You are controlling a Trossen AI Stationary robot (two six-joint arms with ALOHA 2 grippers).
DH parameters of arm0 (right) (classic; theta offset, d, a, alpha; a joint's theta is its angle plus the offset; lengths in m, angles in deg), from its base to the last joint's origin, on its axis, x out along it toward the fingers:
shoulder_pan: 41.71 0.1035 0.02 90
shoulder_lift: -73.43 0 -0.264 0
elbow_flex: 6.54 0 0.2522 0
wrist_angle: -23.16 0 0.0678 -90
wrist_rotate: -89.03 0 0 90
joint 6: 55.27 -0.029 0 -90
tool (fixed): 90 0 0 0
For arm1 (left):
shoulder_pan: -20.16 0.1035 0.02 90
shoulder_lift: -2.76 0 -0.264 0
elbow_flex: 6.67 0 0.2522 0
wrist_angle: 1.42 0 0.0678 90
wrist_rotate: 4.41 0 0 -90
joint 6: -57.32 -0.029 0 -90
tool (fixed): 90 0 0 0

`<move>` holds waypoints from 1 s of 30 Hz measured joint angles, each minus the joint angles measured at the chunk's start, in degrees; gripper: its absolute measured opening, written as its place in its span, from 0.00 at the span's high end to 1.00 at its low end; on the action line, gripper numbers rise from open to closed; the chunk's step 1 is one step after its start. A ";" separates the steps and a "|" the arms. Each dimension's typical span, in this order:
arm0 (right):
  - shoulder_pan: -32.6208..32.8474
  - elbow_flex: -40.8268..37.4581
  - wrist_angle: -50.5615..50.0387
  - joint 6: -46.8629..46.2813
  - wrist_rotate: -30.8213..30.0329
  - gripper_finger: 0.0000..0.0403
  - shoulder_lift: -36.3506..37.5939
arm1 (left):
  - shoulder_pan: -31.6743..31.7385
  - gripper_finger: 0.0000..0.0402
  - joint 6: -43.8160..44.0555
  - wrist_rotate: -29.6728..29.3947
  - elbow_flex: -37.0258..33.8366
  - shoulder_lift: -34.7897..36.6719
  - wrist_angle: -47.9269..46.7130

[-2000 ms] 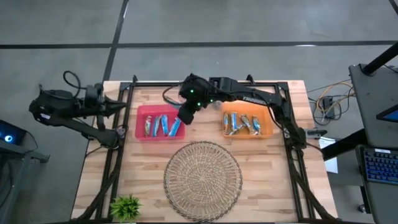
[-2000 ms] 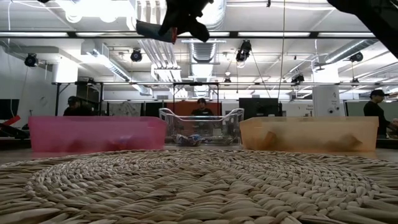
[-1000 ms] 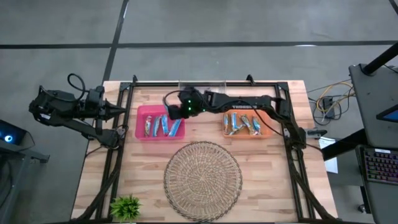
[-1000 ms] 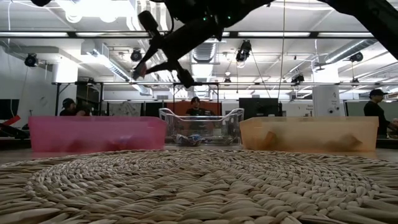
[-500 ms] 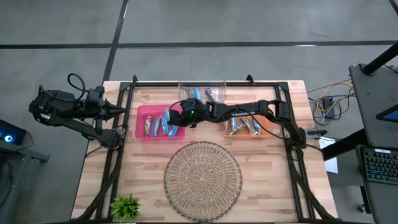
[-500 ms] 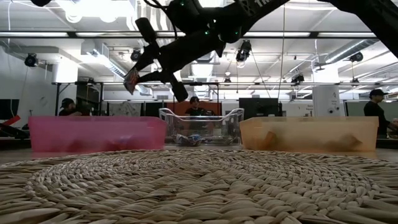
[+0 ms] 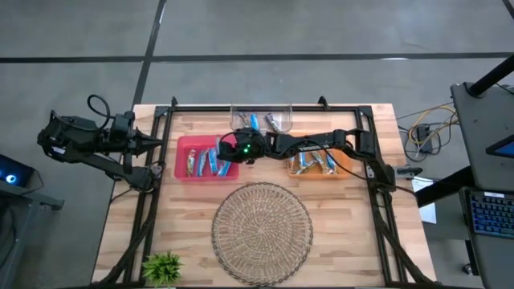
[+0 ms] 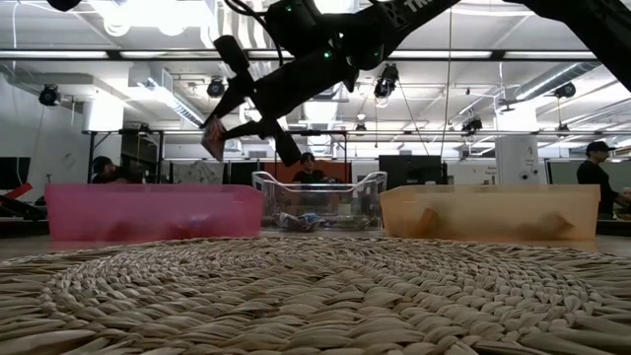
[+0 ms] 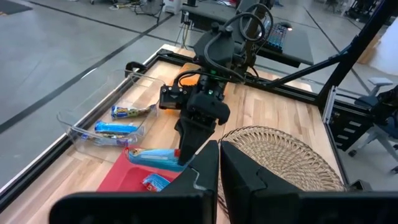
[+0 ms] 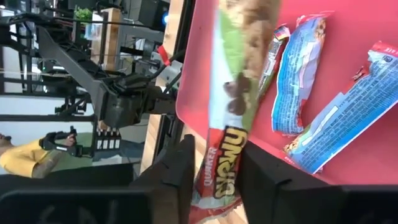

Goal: Pick and place Granola Bars by type
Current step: Put the red granola bar into the pink bin, then return to Home Position

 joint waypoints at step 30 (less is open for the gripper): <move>0.11 -0.17 -0.09 0.86 0.17 0.54 0.02 | 0.00 1.00 -0.02 0.00 0.00 0.00 0.02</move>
